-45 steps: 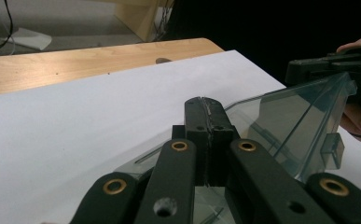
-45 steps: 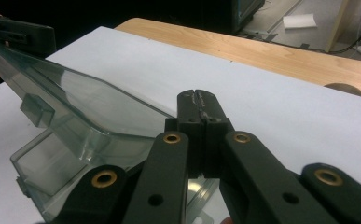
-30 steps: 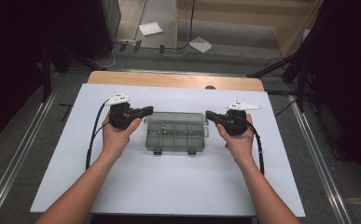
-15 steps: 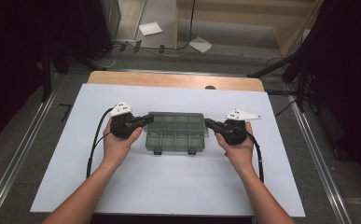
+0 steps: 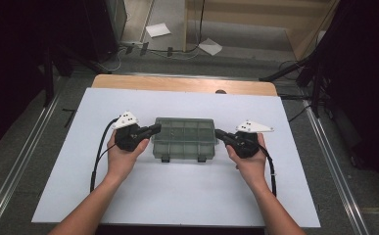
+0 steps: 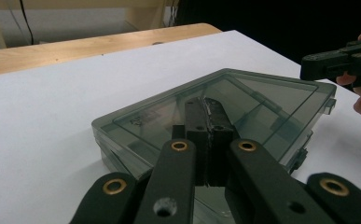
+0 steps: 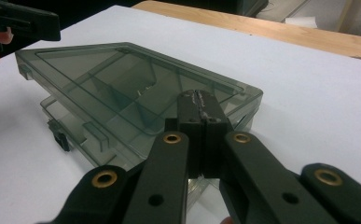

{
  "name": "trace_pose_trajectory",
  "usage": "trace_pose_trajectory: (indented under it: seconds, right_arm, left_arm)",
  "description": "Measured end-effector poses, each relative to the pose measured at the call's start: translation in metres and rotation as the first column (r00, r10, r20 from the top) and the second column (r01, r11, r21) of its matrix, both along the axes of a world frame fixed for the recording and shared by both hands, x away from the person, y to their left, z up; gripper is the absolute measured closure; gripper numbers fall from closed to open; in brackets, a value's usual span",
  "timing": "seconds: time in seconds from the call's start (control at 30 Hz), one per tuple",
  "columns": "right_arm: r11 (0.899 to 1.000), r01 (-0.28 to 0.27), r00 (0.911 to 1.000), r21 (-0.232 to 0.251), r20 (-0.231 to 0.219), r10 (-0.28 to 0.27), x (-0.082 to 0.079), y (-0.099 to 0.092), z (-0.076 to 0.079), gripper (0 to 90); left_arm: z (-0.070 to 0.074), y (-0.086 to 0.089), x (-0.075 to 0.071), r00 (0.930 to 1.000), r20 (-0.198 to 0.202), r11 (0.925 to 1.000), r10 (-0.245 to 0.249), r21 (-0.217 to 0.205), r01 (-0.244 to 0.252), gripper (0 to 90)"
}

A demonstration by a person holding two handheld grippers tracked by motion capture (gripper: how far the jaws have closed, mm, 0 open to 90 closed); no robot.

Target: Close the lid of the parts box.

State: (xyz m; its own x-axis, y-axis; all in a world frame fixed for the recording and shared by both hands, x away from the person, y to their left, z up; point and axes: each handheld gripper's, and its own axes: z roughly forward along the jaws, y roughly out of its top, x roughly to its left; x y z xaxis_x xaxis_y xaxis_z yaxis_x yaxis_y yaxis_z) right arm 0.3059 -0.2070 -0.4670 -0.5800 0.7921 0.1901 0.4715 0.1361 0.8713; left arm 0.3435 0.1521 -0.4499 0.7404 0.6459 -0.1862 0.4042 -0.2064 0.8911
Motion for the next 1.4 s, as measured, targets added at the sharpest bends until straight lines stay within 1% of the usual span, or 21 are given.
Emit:
trace_pose_trajectory:
  seconds: [0.13,0.2,0.23,0.33,0.37,0.4,0.5,0.57,0.6,0.67,0.73,0.83,0.87,0.9,1.0,1.07,1.13,1.2,1.27,1.33,1.4]
  right_arm:
    - [1.0,-0.004,1.0,0.0,0.003,0.004,-0.002,0.0,-0.001,90.0]
    - [1.0,-0.002,1.0,-0.009,0.008,0.002,-0.004,0.001,-0.002,90.0]
    - [1.0,-0.003,1.0,-0.007,0.004,0.003,-0.005,0.001,-0.002,90.0]
    - [1.0,-0.004,0.9999,-0.013,0.011,0.005,-0.006,0.001,-0.003,90.0]
    - [1.0,-0.003,1.0,-0.006,0.004,0.003,-0.008,0.001,-0.003,90.0]
    - [1.0,-0.006,1.0,-0.01,0.006,0.006,-0.009,0.001,-0.004,90.0]
    - [1.0,-0.005,1.0,-0.004,0.008,0.005,-0.011,0.0,-0.006,90.0]
    - [1.0,-0.005,1.0,-0.012,0.007,0.005,-0.012,0.0,-0.007,90.0]
    - [1.0,-0.006,1.0,-0.007,0.0,0.006,-0.013,0.0,-0.008,90.0]
    - [1.0,-0.007,1.0,-0.009,0.007,0.007,-0.014,0.0,-0.009,90.0]
    - [1.0,-0.009,0.9999,-0.009,0.005,0.009,-0.016,0.001,-0.01,90.0]
    - [1.0,-0.013,0.9999,-0.01,0.004,0.013,-0.018,0.001,-0.012,90.0]
    - [1.0,-0.011,0.9999,-0.012,0.002,0.011,-0.019,0.002,-0.012,90.0]
    - [1.0,-0.011,0.9999,-0.015,0.005,0.011,-0.02,0.002,-0.013,90.0]
    - [1.0,-0.011,0.9999,-0.013,-0.006,0.011,-0.022,0.002,-0.016,90.0]
    - [1.0,-0.013,0.9999,-0.014,-0.002,0.013,-0.023,0.002,-0.017,90.0]
    - [1.0,-0.011,0.9998,-0.012,-0.015,0.011,-0.025,0.003,-0.018,90.0]
    - [1.0,-0.011,0.9999,-0.01,-0.008,0.011,-0.026,0.003,-0.019,90.0]
    - [1.0,-0.013,0.9999,-0.018,-0.008,0.013,-0.027,0.004,-0.019,90.0]
    - [1.0,-0.012,0.9999,-0.027,-0.007,0.012,-0.028,0.005,-0.021,90.0]
    - [0.999,-0.01,0.9999,-0.036,-0.012,0.01,-0.029,0.007,-0.024,90.0]
  left_arm:
    - [-0.003,0.001,-0.004,1.0,-0.002,1.0,0.0,0.005,0.0,89.6]
    - [-0.004,0.001,-0.005,1.0,0.001,0.9999,0.0,0.011,0.0,89.6]
    - [-0.004,0.002,-0.006,1.0,0.001,1.0,0.0,0.009,0.0,89.7]
    - [-0.005,0.003,-0.008,1.0,0.001,0.9999,0.002,0.017,-0.002,89.6]
    - [-0.006,0.003,-0.009,1.0,0.002,0.9999,0.002,0.014,-0.002,89.7]
    - [-0.007,0.003,-0.01,1.0,0.0,0.9999,0.002,0.011,-0.002,89.6]
    - [-0.009,0.004,-0.012,1.0,-0.001,0.9999,0.0,0.017,0.0,89.6]
    - [-0.011,0.004,-0.014,1.0,-0.003,0.9998,0.001,0.018,-0.001,89.7]
    - [-0.011,0.005,-0.014,1.0,-0.004,0.9998,0.0,0.019,0.0,89.6]
    - [-0.013,0.005,-0.015,1.0,-0.005,0.9997,0.0,0.023,0.0,89.7]
    - [-0.015,0.005,-0.017,1.0,-0.005,0.9997,-0.001,0.024,0.001,89.7]
    - [-0.018,0.006,-0.02,0.9999,-0.011,0.9995,0.0,0.032,0.001,89.6]
    - [-0.02,0.007,-0.021,1.0,-0.01,0.9992,-0.002,0.041,0.002,89.6]
    - [-0.021,0.007,-0.022,0.9999,-0.016,0.9992,0.001,0.041,0.0,89.6]
    - [-0.024,0.009,-0.025,0.9998,-0.021,0.999,0.0,0.044,0.001,89.6]
    - [-0.026,0.01,-0.027,0.9997,-0.023,0.9987,0.003,0.051,-0.002,89.6]
    - [-0.029,0.011,-0.028,0.9996,-0.028,0.9984,0.008,0.056,-0.007,89.6]
    - [-0.033,0.012,-0.03,0.9994,-0.033,0.9979,0.007,0.064,-0.005,89.6]
    - [-0.037,0.012,-0.031,0.999,-0.043,0.9978,0.013,0.065,-0.01,89.6]
    - [-0.039,0.01,-0.032,0.9991,-0.038,0.9977,0.017,0.067,-0.014,89.6]
    - [-0.038,0.008,-0.034,0.9994,-0.029,0.9964,0.021,0.083,-0.018,89.6]
